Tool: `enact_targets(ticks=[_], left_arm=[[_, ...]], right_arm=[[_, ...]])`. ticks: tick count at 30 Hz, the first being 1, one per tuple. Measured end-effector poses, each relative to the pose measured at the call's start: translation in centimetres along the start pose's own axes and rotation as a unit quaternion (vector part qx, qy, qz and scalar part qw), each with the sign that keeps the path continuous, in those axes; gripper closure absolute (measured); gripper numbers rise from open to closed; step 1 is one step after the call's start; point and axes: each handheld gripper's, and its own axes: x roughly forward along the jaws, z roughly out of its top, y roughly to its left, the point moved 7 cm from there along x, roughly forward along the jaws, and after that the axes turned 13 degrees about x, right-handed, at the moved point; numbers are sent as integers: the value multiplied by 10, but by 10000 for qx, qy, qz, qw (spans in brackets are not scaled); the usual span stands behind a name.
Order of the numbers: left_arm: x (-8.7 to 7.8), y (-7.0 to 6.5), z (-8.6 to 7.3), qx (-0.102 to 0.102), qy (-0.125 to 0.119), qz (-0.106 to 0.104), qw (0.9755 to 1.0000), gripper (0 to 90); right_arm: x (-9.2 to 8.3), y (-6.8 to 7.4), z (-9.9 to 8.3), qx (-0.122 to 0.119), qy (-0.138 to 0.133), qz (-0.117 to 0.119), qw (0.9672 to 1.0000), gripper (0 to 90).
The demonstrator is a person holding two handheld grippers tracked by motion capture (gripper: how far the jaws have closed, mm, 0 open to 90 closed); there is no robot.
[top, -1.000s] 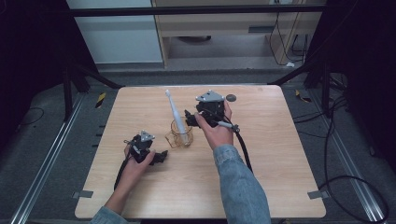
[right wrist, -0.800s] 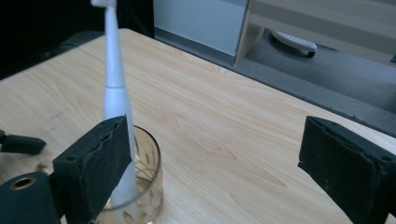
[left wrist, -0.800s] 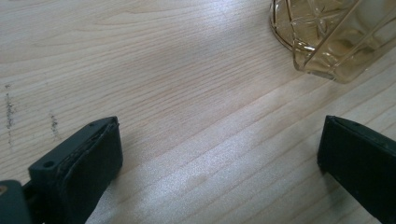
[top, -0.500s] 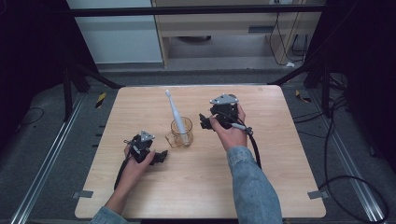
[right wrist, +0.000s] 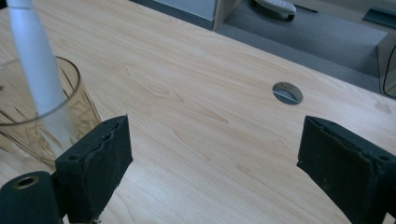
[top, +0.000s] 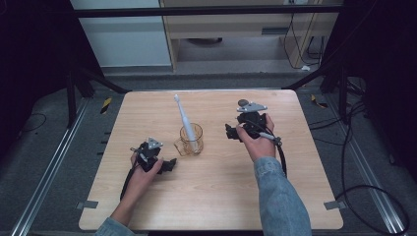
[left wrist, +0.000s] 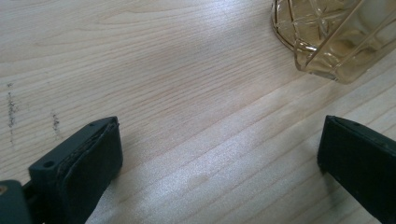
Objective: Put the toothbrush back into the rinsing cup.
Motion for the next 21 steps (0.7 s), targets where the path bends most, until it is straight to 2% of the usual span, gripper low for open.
enact_targets(ticks=[3,13,21], left_arm=[[0,0,0,-15,-12,2,10000,0],[0,0,0,0,-11,-1,10000,0],[0,0,0,-3,-11,-2,10000,0]], right_arm=[[-2,-9,-7,46,83,-70,9999,101],[-5,-50,-26,257,355,-533,9976,110],[-1,-85,-41,583,531,-821,9935,116]])
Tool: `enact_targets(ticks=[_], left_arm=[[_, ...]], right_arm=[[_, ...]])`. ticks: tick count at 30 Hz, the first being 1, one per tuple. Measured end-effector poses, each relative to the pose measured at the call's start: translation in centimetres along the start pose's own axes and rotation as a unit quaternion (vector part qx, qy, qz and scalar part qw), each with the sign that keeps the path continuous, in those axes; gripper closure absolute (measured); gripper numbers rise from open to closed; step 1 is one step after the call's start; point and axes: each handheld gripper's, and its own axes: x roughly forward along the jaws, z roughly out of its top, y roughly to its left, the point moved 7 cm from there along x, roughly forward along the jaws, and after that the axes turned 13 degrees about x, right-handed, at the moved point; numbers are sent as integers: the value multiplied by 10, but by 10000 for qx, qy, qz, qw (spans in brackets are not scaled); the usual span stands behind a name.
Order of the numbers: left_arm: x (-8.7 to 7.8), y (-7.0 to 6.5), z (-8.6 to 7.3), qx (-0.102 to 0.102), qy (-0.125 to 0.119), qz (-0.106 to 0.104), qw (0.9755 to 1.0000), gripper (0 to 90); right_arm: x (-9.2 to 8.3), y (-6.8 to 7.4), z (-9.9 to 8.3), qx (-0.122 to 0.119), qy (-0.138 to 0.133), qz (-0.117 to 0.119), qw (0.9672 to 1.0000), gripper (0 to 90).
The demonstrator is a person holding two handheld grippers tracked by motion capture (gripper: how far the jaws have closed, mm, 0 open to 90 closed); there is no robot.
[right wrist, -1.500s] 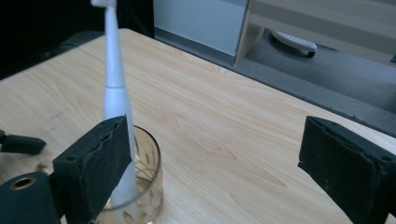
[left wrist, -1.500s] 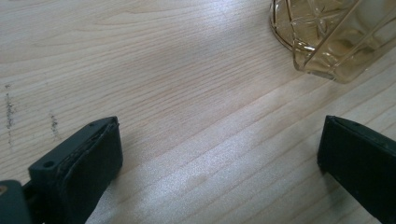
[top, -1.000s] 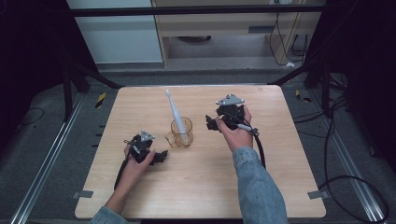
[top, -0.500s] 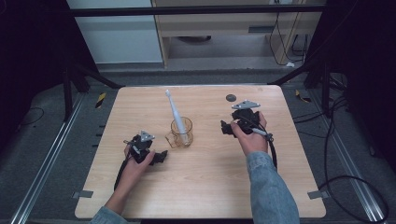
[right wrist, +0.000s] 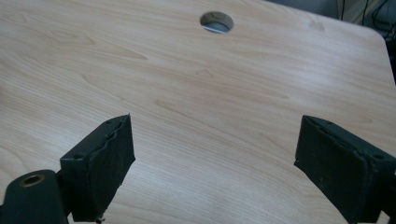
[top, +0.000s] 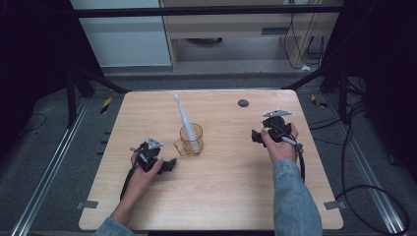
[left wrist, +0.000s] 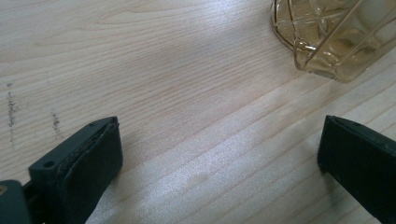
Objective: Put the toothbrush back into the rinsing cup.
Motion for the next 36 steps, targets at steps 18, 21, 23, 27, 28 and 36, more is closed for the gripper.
enact_targets(ticks=[18,21,23,27,28,36], left_arm=[[-1,0,-1,24,-1,-30,10000,0],[-1,0,-1,50,0,-39,10000,0],[-2,0,-2,68,7,-49,10000,0],[-2,0,-2,66,5,-50,10000,0],[-2,0,-2,66,5,-50,10000,0],[-2,0,-2,51,-16,-65,10000,0]], right_arm=[[51,-28,-27,868,315,-162,9956,133],[56,-29,-29,858,330,-291,9953,137],[58,-30,-30,841,328,-294,9955,137],[61,-33,-32,990,274,-361,9941,134],[61,-33,-32,990,274,-361,9941,134],[69,-37,-38,1097,349,-568,9917,129]])
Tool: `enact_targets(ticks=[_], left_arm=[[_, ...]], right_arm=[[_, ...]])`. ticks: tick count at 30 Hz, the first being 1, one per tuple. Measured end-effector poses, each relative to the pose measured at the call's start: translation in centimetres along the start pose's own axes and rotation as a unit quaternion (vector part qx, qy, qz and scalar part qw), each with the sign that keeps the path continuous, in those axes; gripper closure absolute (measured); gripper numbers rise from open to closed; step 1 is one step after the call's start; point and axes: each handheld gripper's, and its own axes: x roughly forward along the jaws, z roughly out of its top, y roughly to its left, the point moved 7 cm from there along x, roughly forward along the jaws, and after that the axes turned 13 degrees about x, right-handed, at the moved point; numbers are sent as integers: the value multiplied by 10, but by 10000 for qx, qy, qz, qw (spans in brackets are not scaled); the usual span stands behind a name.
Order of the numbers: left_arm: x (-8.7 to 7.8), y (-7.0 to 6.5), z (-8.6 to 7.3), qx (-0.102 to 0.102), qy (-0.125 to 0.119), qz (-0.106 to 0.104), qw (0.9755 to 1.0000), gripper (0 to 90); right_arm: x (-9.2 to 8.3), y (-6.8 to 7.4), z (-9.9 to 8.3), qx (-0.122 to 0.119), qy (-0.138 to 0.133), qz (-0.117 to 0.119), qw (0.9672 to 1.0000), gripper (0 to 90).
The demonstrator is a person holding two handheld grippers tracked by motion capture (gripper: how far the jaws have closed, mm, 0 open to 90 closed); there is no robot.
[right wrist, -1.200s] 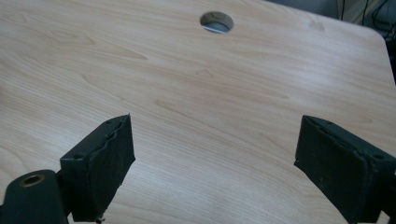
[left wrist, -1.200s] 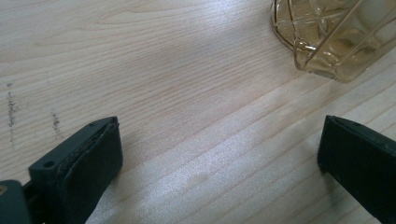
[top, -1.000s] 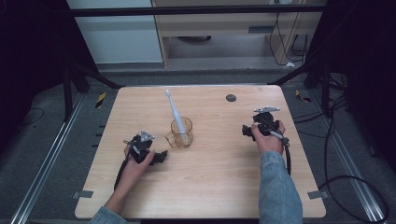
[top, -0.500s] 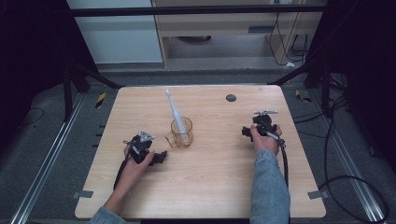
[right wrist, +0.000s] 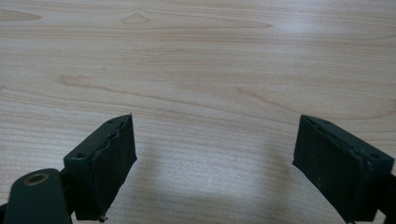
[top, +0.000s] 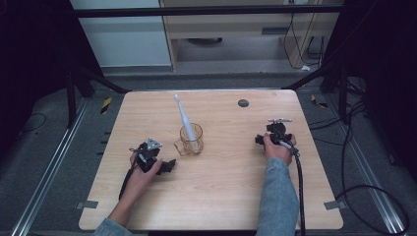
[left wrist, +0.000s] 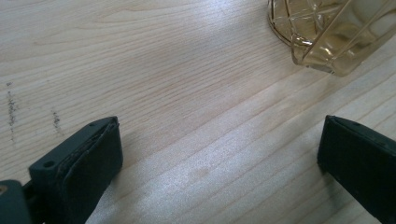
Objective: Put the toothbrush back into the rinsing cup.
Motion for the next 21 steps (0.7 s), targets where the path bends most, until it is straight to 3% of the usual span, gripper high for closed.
enact_targets(ticks=[3,8,12,14,17,21], left_arm=[[0,0,0,4,1,-3,10000,0],[0,0,0,12,-3,-9,10000,0],[0,0,0,13,-1,-10,10000,0],[0,0,0,19,2,-9,10000,0],[0,0,0,18,6,-6,10000,0],[0,1,0,18,22,-1,10000,0]], right_arm=[[3,2,-1,109,16,0,9999,124],[10,4,-6,72,-13,-23,10000,101],[11,6,-6,56,-139,5,9999,95],[12,6,-8,29,-344,64,9994,84],[11,5,-9,-72,-316,110,9994,53],[10,4,-13,60,-249,-23,9997,2]])
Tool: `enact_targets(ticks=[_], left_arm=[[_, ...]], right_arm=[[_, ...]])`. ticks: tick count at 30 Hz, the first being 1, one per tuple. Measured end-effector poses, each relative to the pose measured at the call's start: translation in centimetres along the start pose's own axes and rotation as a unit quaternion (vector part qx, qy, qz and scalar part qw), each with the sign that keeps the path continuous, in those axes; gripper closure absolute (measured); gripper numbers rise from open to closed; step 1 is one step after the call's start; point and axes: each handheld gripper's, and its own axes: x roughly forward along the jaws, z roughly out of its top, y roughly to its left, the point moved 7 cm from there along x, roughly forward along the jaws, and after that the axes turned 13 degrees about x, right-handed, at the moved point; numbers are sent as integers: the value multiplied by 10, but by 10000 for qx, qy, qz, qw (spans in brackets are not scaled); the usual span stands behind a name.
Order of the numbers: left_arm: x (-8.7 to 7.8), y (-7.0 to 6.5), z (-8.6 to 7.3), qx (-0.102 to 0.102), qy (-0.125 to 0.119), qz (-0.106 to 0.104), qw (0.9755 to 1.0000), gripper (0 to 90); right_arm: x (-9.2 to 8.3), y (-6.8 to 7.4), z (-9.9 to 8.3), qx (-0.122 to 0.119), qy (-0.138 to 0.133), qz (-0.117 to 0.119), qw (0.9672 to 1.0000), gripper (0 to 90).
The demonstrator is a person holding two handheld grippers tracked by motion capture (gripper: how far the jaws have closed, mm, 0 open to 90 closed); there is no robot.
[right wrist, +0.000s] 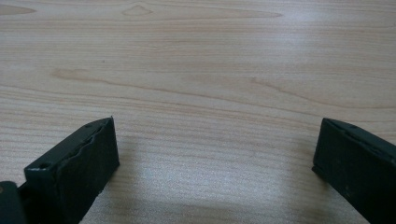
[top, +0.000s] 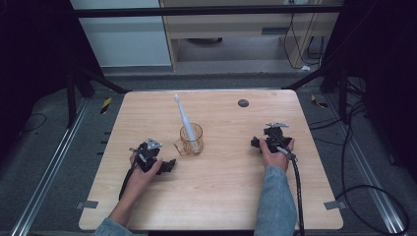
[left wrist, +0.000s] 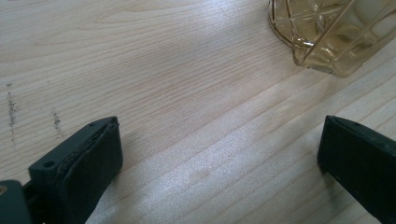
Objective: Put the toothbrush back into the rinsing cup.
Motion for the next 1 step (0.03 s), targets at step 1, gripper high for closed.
enact_targets(ticks=[1], left_arm=[[0,0,0,-13,-12,0,10000,0]], right_arm=[[0,0,0,-3,1,0,10000,2]])
